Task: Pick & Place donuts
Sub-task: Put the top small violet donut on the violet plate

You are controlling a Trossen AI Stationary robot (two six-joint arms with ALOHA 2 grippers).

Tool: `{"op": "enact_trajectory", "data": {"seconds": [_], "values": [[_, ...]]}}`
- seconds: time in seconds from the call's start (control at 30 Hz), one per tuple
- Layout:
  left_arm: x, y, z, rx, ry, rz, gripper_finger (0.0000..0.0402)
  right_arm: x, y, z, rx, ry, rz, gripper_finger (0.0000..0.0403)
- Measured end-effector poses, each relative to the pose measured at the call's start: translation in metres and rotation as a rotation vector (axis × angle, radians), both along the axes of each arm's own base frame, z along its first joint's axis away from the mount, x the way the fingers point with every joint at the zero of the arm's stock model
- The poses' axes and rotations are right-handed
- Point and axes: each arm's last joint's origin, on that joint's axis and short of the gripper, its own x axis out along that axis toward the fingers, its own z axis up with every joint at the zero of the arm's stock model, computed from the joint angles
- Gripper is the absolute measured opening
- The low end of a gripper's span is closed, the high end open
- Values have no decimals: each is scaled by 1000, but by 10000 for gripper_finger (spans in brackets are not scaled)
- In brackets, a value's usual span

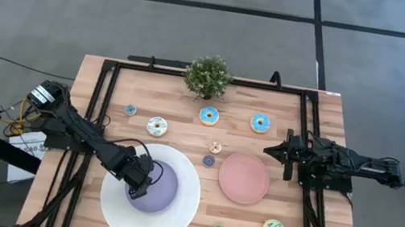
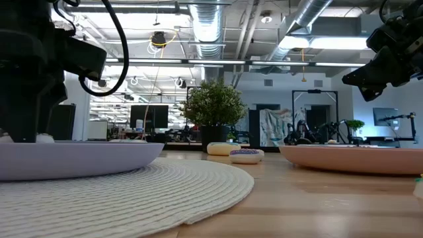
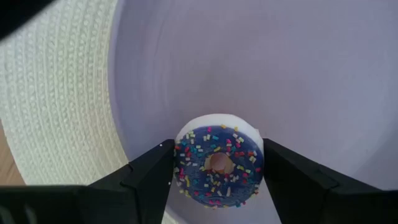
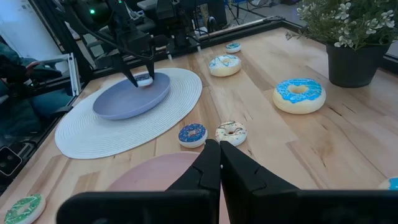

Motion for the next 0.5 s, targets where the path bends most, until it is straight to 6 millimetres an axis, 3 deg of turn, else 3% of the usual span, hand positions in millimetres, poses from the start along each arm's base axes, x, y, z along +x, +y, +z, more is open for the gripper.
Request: {"op": "enact_trajectory", "data": {"seconds": [0.5], "values": [[0,-1,0,-25,5,-3,246,0,0,0,0,0,0,0]]}}
